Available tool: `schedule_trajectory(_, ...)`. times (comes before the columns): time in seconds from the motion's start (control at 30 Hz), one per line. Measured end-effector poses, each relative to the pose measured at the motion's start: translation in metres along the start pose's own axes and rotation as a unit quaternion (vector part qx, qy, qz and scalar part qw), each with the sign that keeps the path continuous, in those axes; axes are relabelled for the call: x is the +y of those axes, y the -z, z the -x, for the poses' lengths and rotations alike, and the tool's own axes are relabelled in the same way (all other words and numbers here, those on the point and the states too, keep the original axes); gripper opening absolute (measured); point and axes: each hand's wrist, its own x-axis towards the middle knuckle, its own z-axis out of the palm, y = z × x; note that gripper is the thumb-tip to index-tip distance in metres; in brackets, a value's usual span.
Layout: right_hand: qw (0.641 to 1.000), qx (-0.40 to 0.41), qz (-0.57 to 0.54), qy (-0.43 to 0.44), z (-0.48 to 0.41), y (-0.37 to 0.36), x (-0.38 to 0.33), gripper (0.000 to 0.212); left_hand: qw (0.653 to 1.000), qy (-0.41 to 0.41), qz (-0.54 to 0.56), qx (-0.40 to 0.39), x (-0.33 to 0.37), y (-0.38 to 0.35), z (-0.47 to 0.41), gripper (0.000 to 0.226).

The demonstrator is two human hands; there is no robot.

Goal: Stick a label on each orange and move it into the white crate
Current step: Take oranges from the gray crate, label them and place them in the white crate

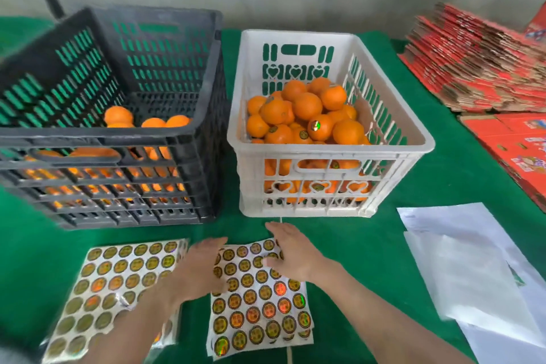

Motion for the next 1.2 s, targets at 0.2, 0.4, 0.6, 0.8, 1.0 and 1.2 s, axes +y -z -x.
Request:
schedule_trajectory(0.2, 0.999, 0.052, 0.007, -0.003, -0.015, 0.006, 0.004, 0.047, 0.993, -0.007, 0.077, 0.092, 0.007, -0.014, 0.002, 0.086)
schedule_trajectory(0.4, 0.989, 0.09, -0.116, -0.001, -0.008, 0.019, 0.008, 0.02, 0.987, -0.019, 0.069, 0.146, 0.011, -0.006, -0.001, 0.068)
schedule_trajectory(0.6, 0.949, 0.064, -0.308, 0.014, 0.006, 0.04, 0.005, 0.026, 0.896, 0.027, 0.439, 0.067, 0.019, 0.024, -0.002, 0.031)
schedule_trajectory(0.8, 0.938, 0.08, -0.338, 0.023, 0.014, 0.053, -0.006, 0.026, 0.798, 0.06, 0.6, -0.01, 0.024, 0.037, 0.006, 0.011)
schedule_trajectory(1.0, 0.949, 0.239, -0.122, 0.169, 0.028, 0.033, -0.034, 0.008, 0.784, 0.077, 0.616, -0.004, 0.023, 0.037, 0.01, 0.015)
schedule_trajectory(1.2, 0.96, 0.255, -0.039, 0.106, 0.022, 0.0, -0.046, 0.028, 0.791, 0.084, 0.607, -0.006, 0.025, 0.035, 0.011, 0.014)
